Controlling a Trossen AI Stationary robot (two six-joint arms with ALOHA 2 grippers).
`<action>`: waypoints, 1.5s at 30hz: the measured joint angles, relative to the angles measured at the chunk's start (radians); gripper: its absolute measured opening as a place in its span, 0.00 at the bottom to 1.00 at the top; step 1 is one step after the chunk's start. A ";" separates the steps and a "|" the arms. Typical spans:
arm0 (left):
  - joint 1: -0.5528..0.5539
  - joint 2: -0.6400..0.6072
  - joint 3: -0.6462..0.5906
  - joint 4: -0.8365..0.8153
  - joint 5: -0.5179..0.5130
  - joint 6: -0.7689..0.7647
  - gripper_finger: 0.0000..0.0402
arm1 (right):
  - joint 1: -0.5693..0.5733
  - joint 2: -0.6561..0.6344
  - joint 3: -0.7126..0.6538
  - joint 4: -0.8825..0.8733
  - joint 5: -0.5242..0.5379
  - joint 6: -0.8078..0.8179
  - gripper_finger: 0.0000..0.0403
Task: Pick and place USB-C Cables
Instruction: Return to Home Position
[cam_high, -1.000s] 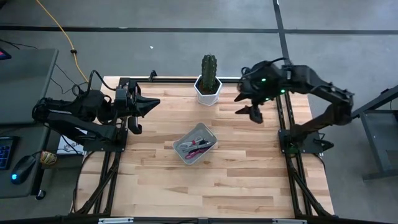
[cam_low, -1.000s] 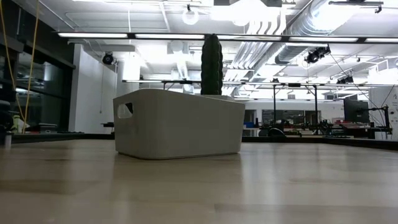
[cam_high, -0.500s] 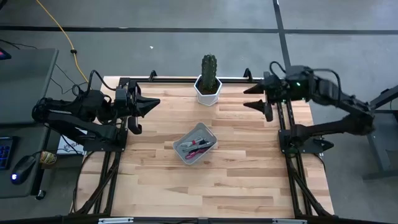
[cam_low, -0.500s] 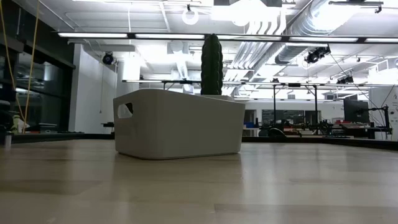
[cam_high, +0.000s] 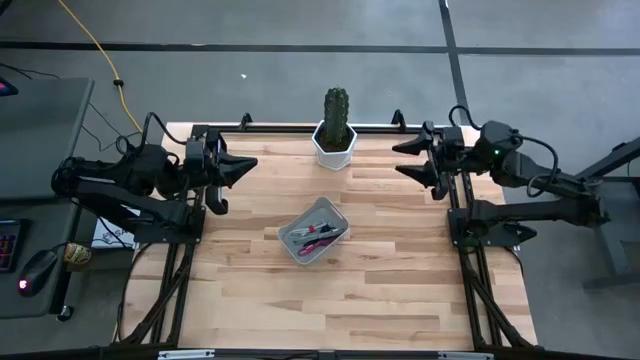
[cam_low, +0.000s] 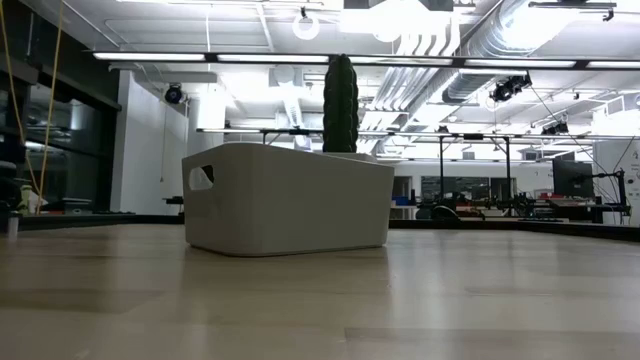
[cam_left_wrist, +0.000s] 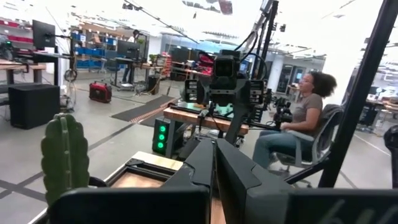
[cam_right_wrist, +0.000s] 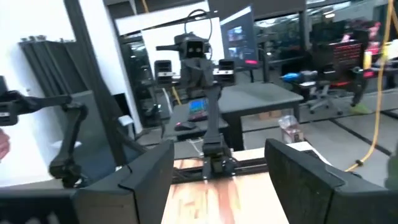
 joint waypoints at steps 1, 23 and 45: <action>0.000 0.000 0.000 0.000 0.005 -0.002 0.00 | 0.000 0.000 0.000 0.000 -0.012 -0.001 0.60; 0.000 0.000 0.000 -0.001 0.020 -0.018 0.00 | 0.000 0.000 0.000 -0.006 -0.066 0.030 0.46; 0.000 0.000 0.000 -0.001 0.020 -0.028 0.00 | 0.000 -0.003 0.000 -0.051 -0.163 0.076 0.00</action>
